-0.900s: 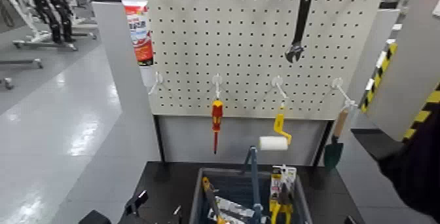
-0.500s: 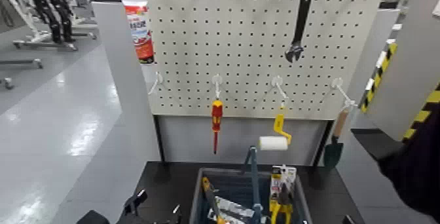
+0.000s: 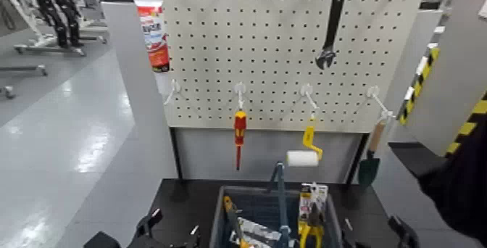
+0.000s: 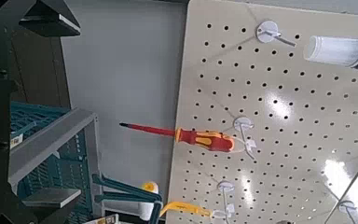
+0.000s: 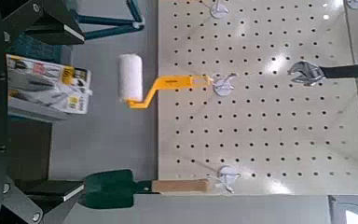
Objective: Put the black wrench into the crate.
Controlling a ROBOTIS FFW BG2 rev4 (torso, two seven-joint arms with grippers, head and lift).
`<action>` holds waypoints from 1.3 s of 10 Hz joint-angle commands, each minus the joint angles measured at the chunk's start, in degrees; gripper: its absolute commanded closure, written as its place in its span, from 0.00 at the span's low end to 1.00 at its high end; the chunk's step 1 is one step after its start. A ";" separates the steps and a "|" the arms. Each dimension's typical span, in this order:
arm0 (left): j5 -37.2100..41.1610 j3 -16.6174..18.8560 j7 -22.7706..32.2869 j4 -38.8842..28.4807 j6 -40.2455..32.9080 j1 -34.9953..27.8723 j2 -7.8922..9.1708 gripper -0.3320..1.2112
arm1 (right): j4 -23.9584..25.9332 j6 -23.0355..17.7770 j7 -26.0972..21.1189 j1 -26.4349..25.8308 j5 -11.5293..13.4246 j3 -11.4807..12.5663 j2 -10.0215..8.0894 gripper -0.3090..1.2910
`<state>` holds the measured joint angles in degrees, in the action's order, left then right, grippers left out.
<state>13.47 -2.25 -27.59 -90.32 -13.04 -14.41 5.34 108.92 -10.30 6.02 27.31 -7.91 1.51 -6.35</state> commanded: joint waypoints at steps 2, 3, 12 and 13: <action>0.07 -0.30 -0.01 -0.12 0.56 0.00 0.28 0.28 | 4.63 9.33 5.75 -7.01 -0.70 4.38 0.29 0.31; 0.16 -0.38 -0.01 -0.12 0.64 0.00 0.28 0.28 | 4.63 11.18 9.09 -9.73 -2.02 5.78 0.38 0.30; 0.51 -1.79 -0.18 0.85 1.26 1.76 0.90 0.28 | -0.73 26.03 24.74 -36.01 -8.00 9.65 -5.60 0.29; 0.51 -1.79 -0.18 0.85 1.26 1.84 0.98 0.28 | -2.31 25.94 25.62 -38.30 -8.44 8.95 -5.86 0.29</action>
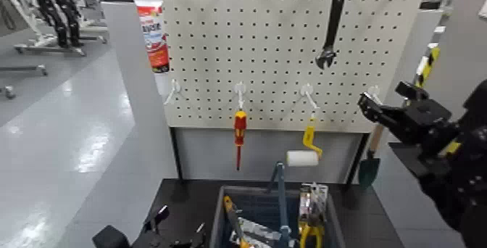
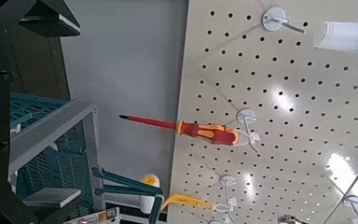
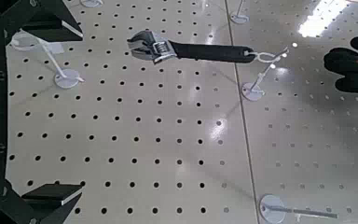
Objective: Put the black wrench into the crate.
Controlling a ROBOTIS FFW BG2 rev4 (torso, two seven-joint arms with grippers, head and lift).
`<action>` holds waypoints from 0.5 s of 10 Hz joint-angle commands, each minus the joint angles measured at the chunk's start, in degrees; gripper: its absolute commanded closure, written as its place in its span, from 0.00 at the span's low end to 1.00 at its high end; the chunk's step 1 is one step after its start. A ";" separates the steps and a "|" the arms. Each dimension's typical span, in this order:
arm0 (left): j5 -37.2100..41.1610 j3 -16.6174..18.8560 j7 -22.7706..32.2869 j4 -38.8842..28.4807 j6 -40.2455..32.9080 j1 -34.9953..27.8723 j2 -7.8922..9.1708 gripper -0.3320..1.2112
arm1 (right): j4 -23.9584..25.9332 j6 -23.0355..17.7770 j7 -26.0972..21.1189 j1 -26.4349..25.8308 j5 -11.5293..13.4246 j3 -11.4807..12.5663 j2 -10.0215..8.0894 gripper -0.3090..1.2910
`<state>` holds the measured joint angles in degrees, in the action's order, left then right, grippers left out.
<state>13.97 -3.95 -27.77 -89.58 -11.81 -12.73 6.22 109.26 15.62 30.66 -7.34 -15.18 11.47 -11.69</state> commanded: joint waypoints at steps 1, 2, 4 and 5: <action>0.01 -0.18 0.00 0.11 0.03 0.34 0.20 0.28 | -4.67 0.03 3.09 -6.20 -1.69 -1.36 -0.79 0.29; 0.01 -0.45 0.00 0.20 0.03 0.51 0.29 0.28 | -6.60 -0.24 4.06 -8.39 -2.84 -2.06 -0.97 0.29; 0.09 -0.53 0.00 0.29 0.03 0.60 0.38 0.28 | -10.99 -0.68 6.43 -13.23 -4.86 -4.35 -1.41 0.29; 0.01 -0.53 0.00 0.29 0.03 0.60 0.38 0.28 | -13.19 -0.68 8.10 -15.60 -5.47 -5.23 -1.41 0.29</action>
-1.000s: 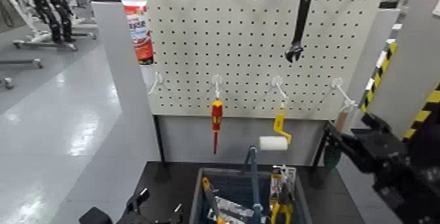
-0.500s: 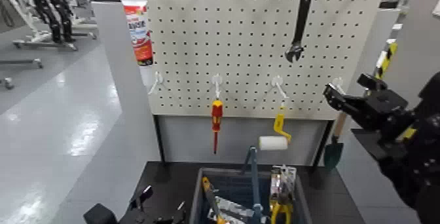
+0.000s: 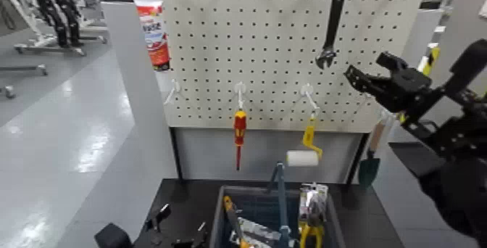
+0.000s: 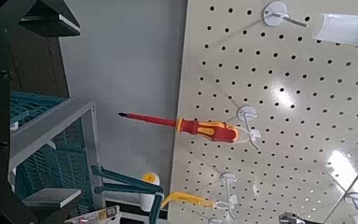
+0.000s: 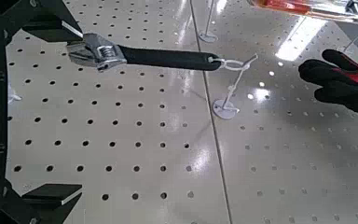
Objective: Put the black wrench into the crate.
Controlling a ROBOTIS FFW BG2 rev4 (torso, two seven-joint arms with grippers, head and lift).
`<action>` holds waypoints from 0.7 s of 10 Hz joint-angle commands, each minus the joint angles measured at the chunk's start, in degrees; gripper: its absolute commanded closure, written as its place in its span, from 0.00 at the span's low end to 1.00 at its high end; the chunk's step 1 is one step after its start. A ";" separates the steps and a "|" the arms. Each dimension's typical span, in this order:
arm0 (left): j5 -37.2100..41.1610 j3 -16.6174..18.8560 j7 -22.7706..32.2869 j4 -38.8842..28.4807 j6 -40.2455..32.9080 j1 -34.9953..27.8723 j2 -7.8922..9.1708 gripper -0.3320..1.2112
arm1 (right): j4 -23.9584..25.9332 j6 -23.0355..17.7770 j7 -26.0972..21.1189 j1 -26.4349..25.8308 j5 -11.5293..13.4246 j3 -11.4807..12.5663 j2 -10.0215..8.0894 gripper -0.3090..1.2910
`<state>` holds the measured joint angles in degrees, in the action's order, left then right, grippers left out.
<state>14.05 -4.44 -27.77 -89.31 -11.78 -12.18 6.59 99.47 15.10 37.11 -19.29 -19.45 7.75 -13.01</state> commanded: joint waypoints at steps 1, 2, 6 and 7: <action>-0.08 -0.13 0.00 0.01 0.09 0.05 0.00 0.27 | -5.69 -0.15 3.76 -5.85 -2.26 -2.57 -0.08 0.30; -0.08 -0.13 0.00 0.01 0.00 0.14 0.00 0.27 | -7.63 -0.42 5.08 -7.52 -3.31 -3.80 -0.17 0.31; -0.08 -0.22 0.00 0.01 0.09 0.31 0.18 0.27 | -11.06 0.72 9.91 -12.09 -4.45 -7.31 -0.70 0.31; -0.08 -0.40 0.00 0.01 0.17 0.31 0.26 0.27 | -10.88 1.08 10.62 -12.71 -4.45 -7.93 -1.05 0.32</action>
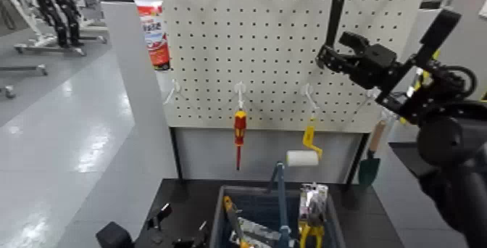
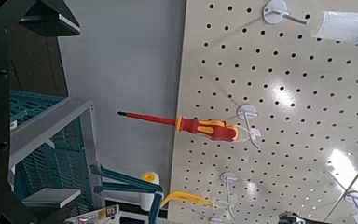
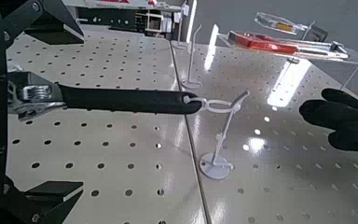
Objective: Put the black wrench into the crate.
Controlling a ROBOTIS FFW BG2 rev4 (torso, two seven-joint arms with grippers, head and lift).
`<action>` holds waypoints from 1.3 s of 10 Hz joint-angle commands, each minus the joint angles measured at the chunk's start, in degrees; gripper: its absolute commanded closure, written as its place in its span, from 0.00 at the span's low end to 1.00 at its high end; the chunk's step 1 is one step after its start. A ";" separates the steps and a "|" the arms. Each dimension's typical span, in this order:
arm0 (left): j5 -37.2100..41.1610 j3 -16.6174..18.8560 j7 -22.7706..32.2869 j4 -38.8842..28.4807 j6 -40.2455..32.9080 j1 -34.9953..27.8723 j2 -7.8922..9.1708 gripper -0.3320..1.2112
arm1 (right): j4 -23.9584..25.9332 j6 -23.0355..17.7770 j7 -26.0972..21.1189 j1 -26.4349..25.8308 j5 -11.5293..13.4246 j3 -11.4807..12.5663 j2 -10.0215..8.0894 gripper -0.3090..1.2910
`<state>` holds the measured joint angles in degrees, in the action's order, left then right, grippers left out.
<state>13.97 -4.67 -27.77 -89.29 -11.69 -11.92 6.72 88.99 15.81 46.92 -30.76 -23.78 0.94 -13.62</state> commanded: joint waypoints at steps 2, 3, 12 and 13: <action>0.00 -0.08 0.00 -0.09 0.09 0.05 0.14 0.27 | 0.74 0.89 0.72 -1.32 0.05 -1.21 -0.53 0.47; 0.00 -0.17 0.00 -0.09 0.17 0.05 0.14 0.27 | 1.88 1.85 0.28 -1.32 1.19 -1.12 -0.62 0.68; -0.09 -0.17 0.00 -0.09 0.53 0.23 0.14 0.28 | 3.91 2.38 -1.39 -1.06 4.27 -0.59 -0.53 0.92; -0.09 -0.17 0.00 -0.09 0.53 0.23 0.22 0.28 | 4.17 2.38 -1.48 -1.06 4.36 -0.59 -0.53 0.92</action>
<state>13.89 -4.85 -27.77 -89.39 -11.16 -11.69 6.90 93.05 18.20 45.46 -31.81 -19.51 0.35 -14.15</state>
